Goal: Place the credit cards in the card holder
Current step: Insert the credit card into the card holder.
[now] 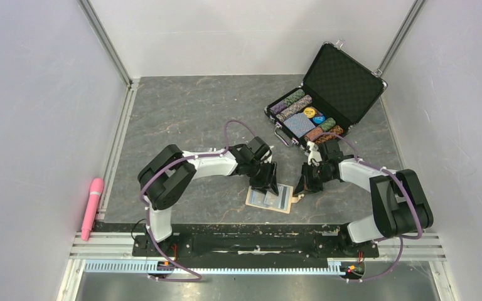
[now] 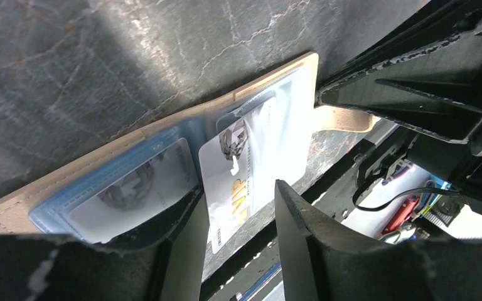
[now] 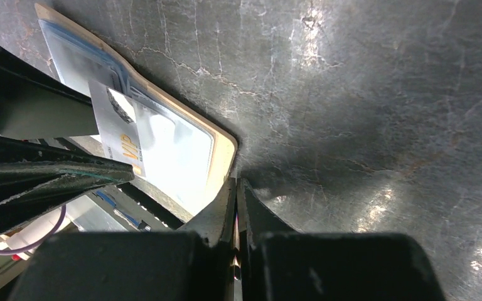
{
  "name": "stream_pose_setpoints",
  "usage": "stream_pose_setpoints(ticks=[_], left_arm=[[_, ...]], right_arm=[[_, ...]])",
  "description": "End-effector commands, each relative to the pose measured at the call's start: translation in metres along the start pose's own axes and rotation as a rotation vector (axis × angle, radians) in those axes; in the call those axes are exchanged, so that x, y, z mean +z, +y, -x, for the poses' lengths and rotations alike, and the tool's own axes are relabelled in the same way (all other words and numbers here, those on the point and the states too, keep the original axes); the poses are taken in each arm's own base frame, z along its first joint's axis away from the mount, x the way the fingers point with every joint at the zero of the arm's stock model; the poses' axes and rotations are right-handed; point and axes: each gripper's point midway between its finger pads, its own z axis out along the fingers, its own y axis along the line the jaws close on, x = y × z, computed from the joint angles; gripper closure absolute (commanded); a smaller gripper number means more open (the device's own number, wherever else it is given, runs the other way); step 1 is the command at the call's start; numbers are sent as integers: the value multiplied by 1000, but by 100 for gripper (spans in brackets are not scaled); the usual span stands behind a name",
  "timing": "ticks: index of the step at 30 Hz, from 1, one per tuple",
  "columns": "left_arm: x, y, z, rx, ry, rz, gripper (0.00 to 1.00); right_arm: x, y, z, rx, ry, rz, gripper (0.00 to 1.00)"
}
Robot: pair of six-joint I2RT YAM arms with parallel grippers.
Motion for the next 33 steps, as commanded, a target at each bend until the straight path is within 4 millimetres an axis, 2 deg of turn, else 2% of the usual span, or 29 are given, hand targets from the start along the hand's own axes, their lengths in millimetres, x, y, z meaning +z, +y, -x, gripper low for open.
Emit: stream_pose_setpoints(ticks=[1, 5, 8, 11, 14, 20, 25, 30, 33], left_arm=[[-8, 21, -6, 38, 25, 115, 50], [-10, 29, -8, 79, 56, 199, 48], [-14, 25, -6, 119, 54, 225, 46], [-20, 21, -4, 152, 47, 250, 39], [-24, 19, -4, 176, 47, 266, 42], [-37, 26, -3, 225, 34, 344, 41], [-40, 32, -5, 234, 40, 370, 39], [-47, 36, -3, 242, 27, 405, 38], [-43, 34, -6, 247, 39, 383, 41]], right_arm=[[3, -11, -1, -4, 15, -56, 100], [3, -10, -1, -4, 18, -53, 100], [3, -10, -1, -5, 17, -52, 100], [3, -9, -1, -4, 19, -46, 100], [3, -5, 1, -9, 13, -30, 100], [-1, 1, 6, -24, -5, -10, 99], [-1, 4, 6, -26, -3, 5, 90], [-4, 10, 9, -31, -14, 29, 73], [-4, 14, 7, -31, -9, 43, 67]])
